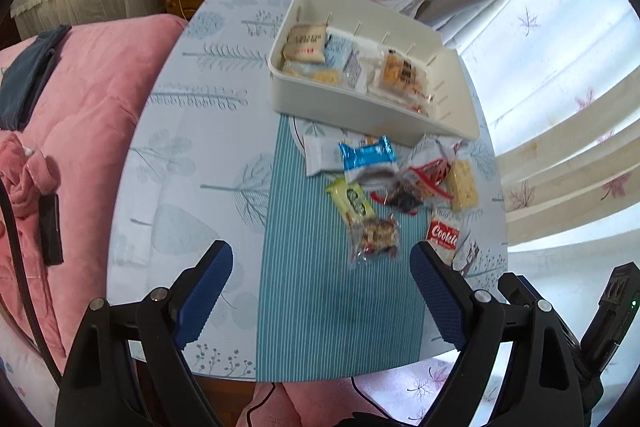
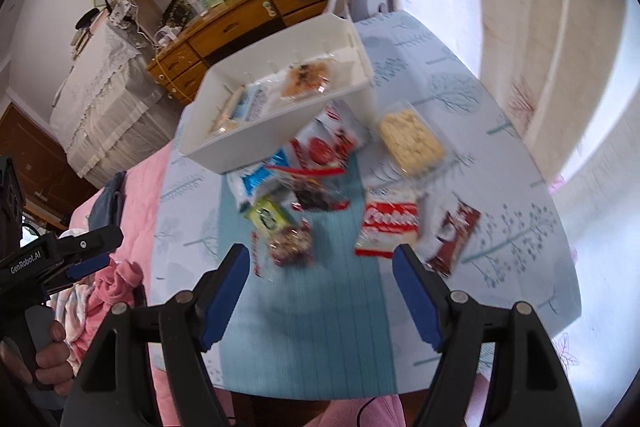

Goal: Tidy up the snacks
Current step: 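Withdraw both open tools from the basket back over the remaining snacks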

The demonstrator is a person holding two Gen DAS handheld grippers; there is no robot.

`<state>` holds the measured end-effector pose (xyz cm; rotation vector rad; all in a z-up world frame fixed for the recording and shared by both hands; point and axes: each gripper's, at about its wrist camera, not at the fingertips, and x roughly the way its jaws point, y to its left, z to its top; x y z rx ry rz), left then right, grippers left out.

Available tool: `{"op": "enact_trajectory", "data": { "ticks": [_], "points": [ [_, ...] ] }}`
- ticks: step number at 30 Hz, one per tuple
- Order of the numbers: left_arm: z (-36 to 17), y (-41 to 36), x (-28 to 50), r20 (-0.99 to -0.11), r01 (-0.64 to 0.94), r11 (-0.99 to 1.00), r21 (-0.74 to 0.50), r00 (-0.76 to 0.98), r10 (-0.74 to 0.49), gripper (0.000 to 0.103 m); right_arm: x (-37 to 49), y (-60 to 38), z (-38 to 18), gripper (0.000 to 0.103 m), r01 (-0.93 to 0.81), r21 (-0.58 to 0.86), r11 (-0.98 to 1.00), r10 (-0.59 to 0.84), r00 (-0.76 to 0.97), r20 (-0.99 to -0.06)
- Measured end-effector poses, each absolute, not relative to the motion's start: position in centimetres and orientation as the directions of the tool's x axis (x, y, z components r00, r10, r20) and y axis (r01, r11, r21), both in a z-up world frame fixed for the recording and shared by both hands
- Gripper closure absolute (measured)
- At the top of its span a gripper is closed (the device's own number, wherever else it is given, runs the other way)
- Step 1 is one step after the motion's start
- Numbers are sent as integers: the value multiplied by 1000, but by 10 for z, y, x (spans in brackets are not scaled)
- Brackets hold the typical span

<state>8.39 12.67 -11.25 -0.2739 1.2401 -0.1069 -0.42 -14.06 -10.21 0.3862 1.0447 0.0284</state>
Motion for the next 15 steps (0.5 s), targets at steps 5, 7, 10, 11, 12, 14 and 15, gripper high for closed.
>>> {"op": "enact_trajectory", "data": {
  "ticks": [5, 7, 10, 11, 12, 14, 15],
  "points": [
    [-137, 118, 80, -927, -56, 963, -264, 289, -237, 14, -17, -149, -120, 28, 188, 283, 941, 154, 505, -849],
    [-148, 117, 79, -929, -63, 960, -273, 275, -247, 14, -21, -153, -128, 28, 203, 277, 939, 141, 509, -849],
    [-161, 114, 79, -934, -61, 962, -266, 263, -241, 13, -23, -156, -136, 28, 215, 276, 937, 126, 531, -838],
    [-166, 112, 79, -935, -58, 963, -265, 259, -242, 14, -24, -158, -139, 28, 218, 276, 936, 119, 540, -833],
    [-171, 111, 80, -936, -56, 962, -268, 253, -246, 14, -24, -158, -141, 28, 219, 271, 937, 113, 545, -831],
    [-181, 108, 83, -937, -56, 961, -271, 243, -251, 13, -22, -158, -147, 28, 217, 252, 943, 96, 548, -831],
    [-188, 107, 86, -941, -59, 963, -265, 235, -244, 14, -22, -157, -149, 28, 214, 242, 946, 89, 548, -832]
  ]
}}
